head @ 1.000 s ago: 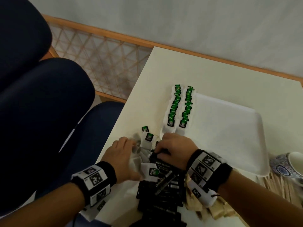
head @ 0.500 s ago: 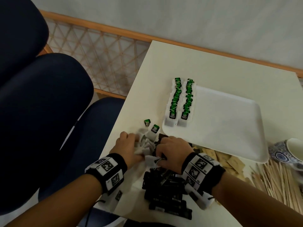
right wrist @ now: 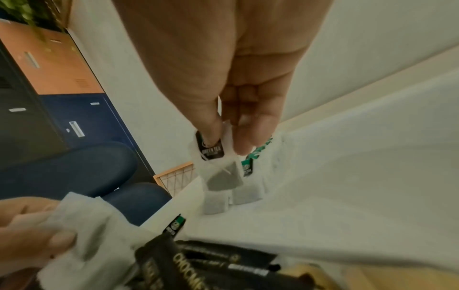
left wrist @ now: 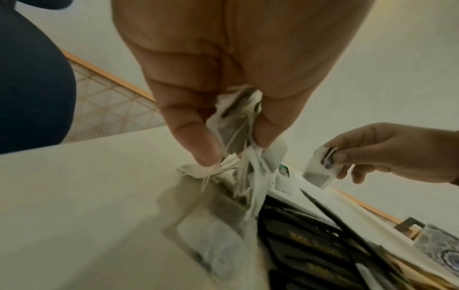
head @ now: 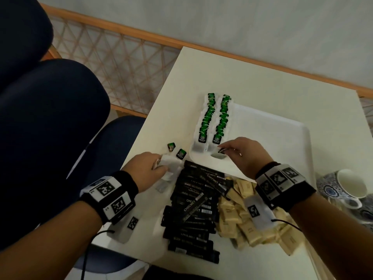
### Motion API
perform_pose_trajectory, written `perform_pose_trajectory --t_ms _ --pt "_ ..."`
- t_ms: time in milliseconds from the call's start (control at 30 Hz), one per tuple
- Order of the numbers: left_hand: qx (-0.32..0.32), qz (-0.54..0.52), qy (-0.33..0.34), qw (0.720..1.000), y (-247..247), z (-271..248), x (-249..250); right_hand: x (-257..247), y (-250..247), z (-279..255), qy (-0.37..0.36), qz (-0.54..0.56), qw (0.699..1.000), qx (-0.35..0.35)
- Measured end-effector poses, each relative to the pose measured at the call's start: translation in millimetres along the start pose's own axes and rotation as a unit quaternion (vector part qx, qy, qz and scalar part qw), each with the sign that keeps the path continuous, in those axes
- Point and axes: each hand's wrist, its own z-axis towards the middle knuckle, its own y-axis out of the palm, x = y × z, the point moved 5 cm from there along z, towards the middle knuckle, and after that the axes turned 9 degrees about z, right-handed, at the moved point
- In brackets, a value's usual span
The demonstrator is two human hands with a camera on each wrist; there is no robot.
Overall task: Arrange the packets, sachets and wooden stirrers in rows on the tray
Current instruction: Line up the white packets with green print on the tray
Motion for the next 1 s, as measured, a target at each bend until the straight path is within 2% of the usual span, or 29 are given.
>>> perform_pose_trajectory --t_ms 167,267,333,467,600,667,700,767,833,933,1000 --pt "0.026 -0.044 -0.002 0.999 -1.1 -2.3 8.3 7.6 4.0 18.9 0.034 0.014 0.999 -0.030" --pt "0.033 -0.139 -0.034 0.989 4.0 -2.1 6.4 10.0 12.2 33.8 0.035 -0.005 0.998 -0.047" --pt "0.038 -0.242 -0.070 0.967 8.5 -1.8 6.3 12.6 14.7 42.0 0.040 -0.012 0.998 -0.052" --pt "0.045 -0.422 -0.156 0.892 24.9 3.3 1.3 22.1 14.0 50.4 0.051 0.004 0.998 -0.032" --pt "0.052 -0.439 -0.177 0.879 35.5 8.9 3.4 23.5 7.6 44.4 0.024 0.018 0.999 0.012" --pt "0.053 -0.454 -0.172 0.872 37.4 11.0 9.5 11.4 3.1 35.4 -0.013 0.072 0.997 0.031" --pt "0.052 -0.464 -0.169 0.868 38.3 12.3 13.6 3.7 2.8 30.6 -0.029 0.106 0.994 0.021" --pt "0.046 -0.487 -0.156 0.858 39.1 15.1 23.6 -12.8 7.6 19.4 -0.044 0.157 0.986 -0.041" --pt "0.043 -0.498 -0.135 0.855 36.3 18.1 34.7 -24.5 16.6 12.0 -0.053 0.170 0.979 -0.100" --pt "0.030 -0.491 -0.116 0.863 33.2 18.7 45.9 -28.2 27.1 11.9 -0.050 0.186 0.975 -0.114" --pt "0.021 -0.501 -0.117 0.857 32.2 16.6 47.3 -28.7 28.6 14.5 -0.050 0.182 0.976 -0.106"
